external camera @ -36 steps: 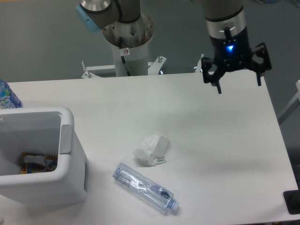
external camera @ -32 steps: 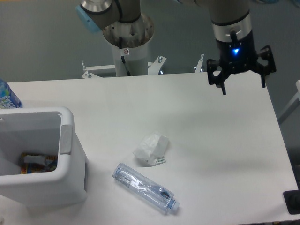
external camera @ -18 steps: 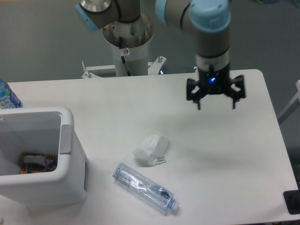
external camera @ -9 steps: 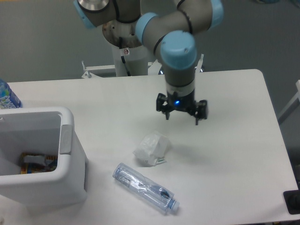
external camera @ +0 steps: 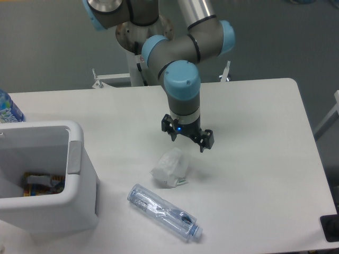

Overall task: Place the trash in the trash can
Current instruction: 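Move the open gripper down toward the crumpled white tissue, then close the gripper on the white tissue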

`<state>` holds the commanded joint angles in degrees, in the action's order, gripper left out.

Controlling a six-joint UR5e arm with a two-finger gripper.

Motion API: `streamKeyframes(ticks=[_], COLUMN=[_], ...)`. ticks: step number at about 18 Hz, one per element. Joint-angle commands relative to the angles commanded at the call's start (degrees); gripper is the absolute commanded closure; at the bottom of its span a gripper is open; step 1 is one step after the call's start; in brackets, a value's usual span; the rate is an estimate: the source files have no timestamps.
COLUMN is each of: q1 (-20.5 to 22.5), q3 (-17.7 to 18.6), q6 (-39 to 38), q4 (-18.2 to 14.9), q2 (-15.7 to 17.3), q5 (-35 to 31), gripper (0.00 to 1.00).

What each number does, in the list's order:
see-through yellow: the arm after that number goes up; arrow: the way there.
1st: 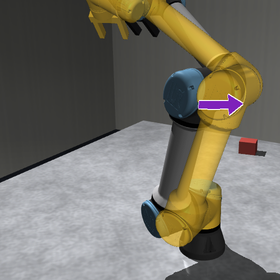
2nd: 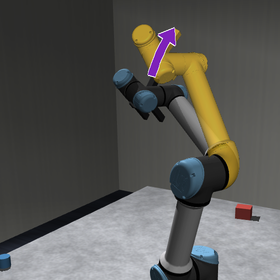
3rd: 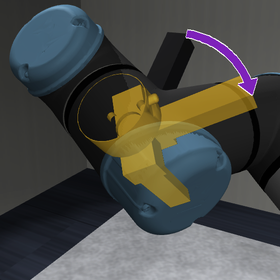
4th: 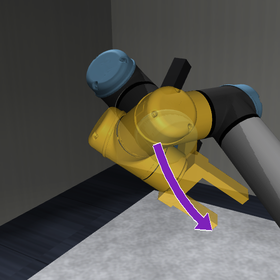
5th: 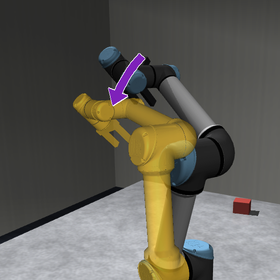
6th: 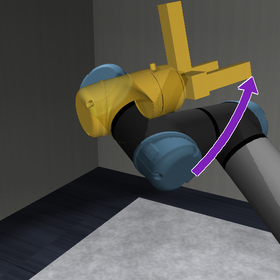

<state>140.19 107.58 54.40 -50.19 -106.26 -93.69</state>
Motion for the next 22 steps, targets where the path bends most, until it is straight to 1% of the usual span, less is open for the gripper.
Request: streamKeyframes(ticks=[2, 4, 6, 10, 12, 13, 14, 19, 20, 22], q1=[-0.1, -0.4, -0.5, -1.3, -1.3, -1.3, -1.3, -1.3, -1.3, -1.2], q3=[-0.3, -0.9, -1.1, -0.8, -1.1, -1.1, -1.1, -1.2, -1.4, -1.6], q6=[0.2, 0.2, 0.1, -0.4, -0.5, -0.5, -0.5, -0.7, -0.7, -0.6], q4=[0.3, 1.9, 2.8, 4.2, 4.2, 4.2, 4.2, 4.0, 4.0, 4.0], q2=[-1.0, -2.1, -3.0, -3.4, -3.8, -3.8, -3.8, -3.8, -3.6, -3.3], q5=[-0.2, -0.4, -0.4, -0.2, -0.3, -0.3, -0.3, -0.3, -0.3, 0.1], gripper=[0.00, 0.00, 0.00, 0.00, 0.01, 0.13, 0.27, 0.91, 0.98, 1.00])
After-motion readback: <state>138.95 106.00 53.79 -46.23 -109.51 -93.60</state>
